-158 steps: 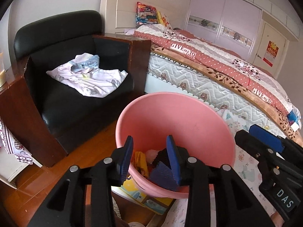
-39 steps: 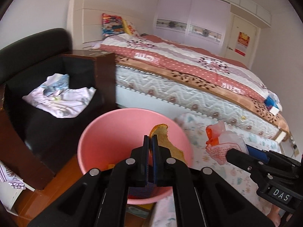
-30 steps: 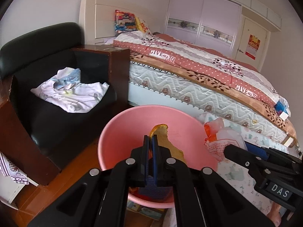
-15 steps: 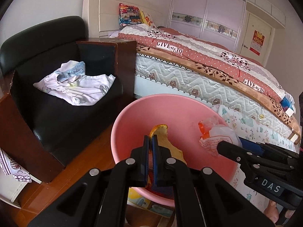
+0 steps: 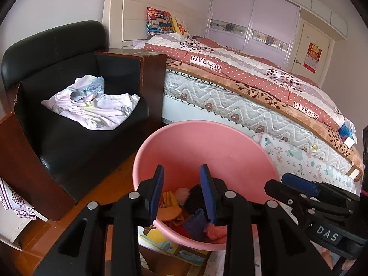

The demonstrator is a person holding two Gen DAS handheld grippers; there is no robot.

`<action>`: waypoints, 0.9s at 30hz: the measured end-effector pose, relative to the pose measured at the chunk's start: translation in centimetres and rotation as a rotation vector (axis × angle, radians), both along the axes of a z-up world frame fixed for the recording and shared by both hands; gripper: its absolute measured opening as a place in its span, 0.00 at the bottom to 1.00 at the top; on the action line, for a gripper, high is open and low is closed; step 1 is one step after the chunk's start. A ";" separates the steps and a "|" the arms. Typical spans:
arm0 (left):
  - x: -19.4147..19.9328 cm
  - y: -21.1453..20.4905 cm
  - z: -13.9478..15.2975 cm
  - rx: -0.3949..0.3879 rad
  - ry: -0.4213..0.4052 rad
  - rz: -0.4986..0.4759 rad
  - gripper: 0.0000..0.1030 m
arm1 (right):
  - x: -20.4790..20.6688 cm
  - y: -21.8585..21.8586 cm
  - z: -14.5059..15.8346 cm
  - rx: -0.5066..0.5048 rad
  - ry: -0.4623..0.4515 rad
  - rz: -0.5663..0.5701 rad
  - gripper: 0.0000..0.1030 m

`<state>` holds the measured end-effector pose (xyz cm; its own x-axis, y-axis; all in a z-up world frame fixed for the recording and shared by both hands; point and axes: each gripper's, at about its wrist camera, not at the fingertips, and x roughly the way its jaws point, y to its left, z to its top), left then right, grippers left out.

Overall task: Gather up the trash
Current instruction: 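Carry peel and bag to the pink bucket and open both grippers, then move both tools back over the last orange peel and clear plastic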

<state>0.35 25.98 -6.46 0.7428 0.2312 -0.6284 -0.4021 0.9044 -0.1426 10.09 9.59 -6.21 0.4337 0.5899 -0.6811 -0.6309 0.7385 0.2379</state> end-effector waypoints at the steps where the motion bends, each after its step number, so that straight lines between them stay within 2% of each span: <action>1: 0.0 -0.3 0.1 0.002 -0.002 -0.003 0.31 | -0.2 -0.3 0.1 0.000 -0.006 -0.004 0.43; 18: 0.2 -7.7 2.6 0.026 -0.061 -0.162 0.31 | -3.5 -10.2 2.2 -0.028 -0.049 -0.151 0.43; 25: 0.1 -10.4 3.2 0.016 -0.076 -0.231 0.31 | -6.3 -16.8 2.9 -0.086 -0.086 -0.262 0.43; 27: 0.1 -11.1 3.2 0.017 -0.076 -0.251 0.35 | -6.8 -18.7 2.9 -0.091 -0.079 -0.298 0.43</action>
